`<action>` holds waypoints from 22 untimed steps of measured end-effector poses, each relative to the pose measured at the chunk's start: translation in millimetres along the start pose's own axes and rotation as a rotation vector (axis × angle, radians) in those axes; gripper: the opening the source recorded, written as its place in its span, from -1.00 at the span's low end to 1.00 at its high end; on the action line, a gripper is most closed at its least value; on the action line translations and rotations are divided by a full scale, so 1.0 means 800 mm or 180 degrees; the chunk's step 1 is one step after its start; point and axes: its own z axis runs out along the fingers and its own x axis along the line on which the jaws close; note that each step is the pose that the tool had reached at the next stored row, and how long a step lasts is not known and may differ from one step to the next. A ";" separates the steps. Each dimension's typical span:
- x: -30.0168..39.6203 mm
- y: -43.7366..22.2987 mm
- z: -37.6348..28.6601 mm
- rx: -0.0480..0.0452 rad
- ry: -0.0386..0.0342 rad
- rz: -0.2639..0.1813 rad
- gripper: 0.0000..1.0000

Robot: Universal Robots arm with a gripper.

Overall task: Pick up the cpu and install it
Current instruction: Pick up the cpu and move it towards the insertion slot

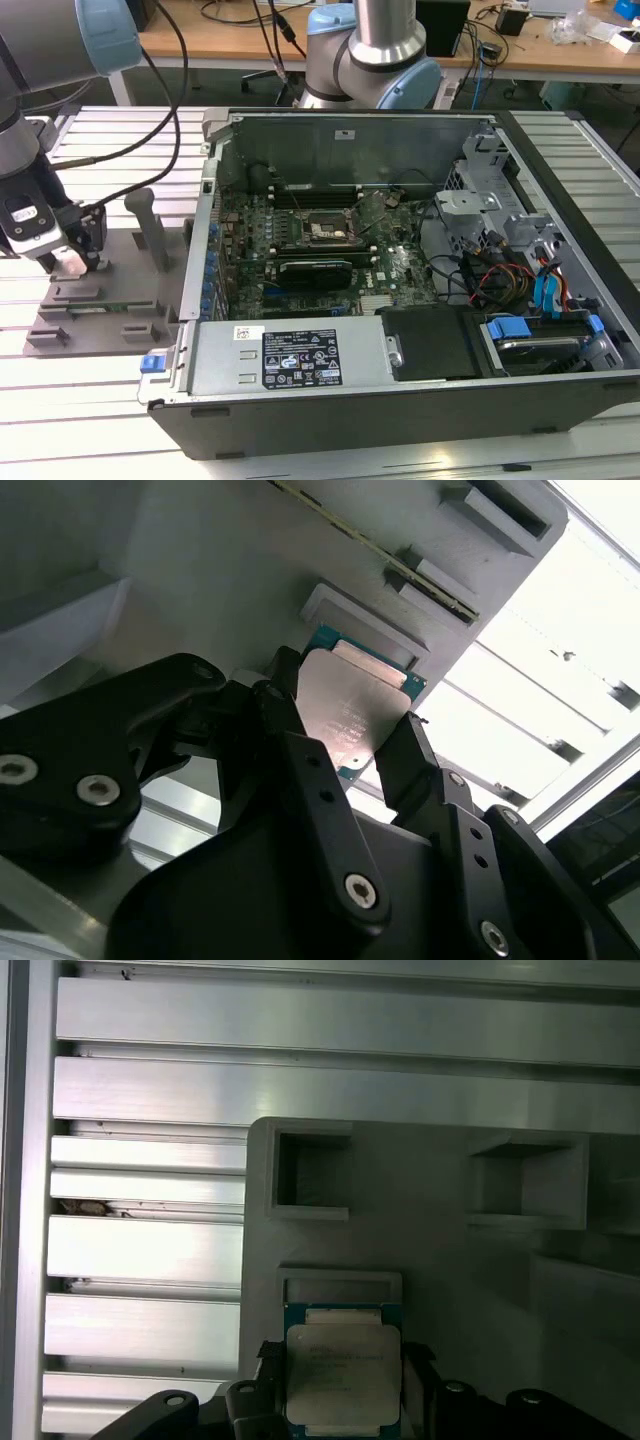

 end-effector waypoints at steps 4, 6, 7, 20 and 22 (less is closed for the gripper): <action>0.0000 0.0000 -0.0042 0.0000 0.0000 0.0000 0.09; 0.0000 0.0000 -0.0059 0.0000 0.0000 0.0000 0.09; 0.0000 0.0000 -0.0070 0.0000 0.0000 0.0000 0.09; 0.0000 -0.0002 -0.0161 0.0000 0.0000 0.0000 0.09; 0.0000 -0.0002 -0.0171 0.0000 0.0000 0.0000 0.09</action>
